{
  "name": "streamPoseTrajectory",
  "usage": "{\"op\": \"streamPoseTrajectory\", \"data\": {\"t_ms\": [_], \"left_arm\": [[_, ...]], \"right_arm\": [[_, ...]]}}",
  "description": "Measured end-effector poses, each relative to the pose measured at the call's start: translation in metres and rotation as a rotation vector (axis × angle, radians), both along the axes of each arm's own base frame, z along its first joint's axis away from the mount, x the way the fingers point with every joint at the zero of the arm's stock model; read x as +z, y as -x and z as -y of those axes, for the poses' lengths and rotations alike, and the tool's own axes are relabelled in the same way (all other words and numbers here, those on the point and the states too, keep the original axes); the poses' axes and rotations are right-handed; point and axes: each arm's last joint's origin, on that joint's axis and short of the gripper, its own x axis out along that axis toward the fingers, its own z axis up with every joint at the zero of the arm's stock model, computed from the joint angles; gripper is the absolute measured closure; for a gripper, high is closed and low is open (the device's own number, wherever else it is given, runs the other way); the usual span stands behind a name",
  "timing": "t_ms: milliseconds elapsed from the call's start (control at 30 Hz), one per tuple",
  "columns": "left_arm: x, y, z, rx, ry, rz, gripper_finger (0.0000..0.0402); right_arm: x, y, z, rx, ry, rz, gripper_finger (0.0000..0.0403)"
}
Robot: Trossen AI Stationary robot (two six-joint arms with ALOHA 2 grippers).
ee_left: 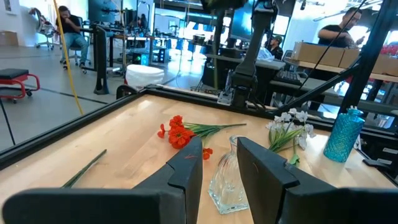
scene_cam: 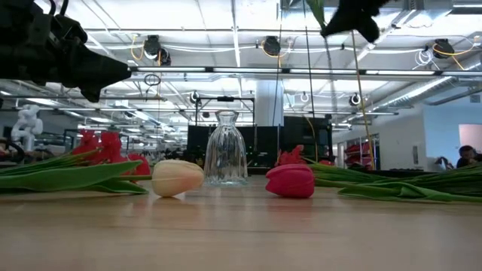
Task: Sort flowers into vase by color
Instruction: Put the white tulip into the transparent vase
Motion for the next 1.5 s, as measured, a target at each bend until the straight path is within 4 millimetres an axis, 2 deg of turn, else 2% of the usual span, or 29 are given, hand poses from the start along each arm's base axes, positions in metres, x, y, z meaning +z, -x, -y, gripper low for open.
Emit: {"op": "streamPoseTrajectory", "data": {"t_ms": [267, 600, 767, 1100, 1500], "left_arm": [[0.0, 0.0, 0.0, 0.0, 0.0, 0.0, 0.0295], [0.0, 0.0, 0.0, 0.0, 0.0, 0.0, 0.0295], [0.0, 0.0, 0.0, 0.0, 0.0, 0.0, 0.0295], [0.0, 0.0, 0.0, 0.0, 0.0, 0.0, 0.0295], [0.0, 0.0, 0.0, 0.0, 0.0, 0.0, 0.0295]], "right_arm": [[0.005, -0.065, -0.034, 0.139, 0.066, 0.288, 0.0403], [-0.03, -0.11, -0.052, 0.184, 0.021, 0.244, 0.0402], [-0.037, -0.118, -0.054, 0.19, 0.062, 0.226, 0.0402], [-0.034, -0.119, -0.056, 0.202, 0.108, 0.242, 0.0402], [-0.068, -0.143, -0.057, 0.209, 0.111, 0.14, 0.0402]]}}
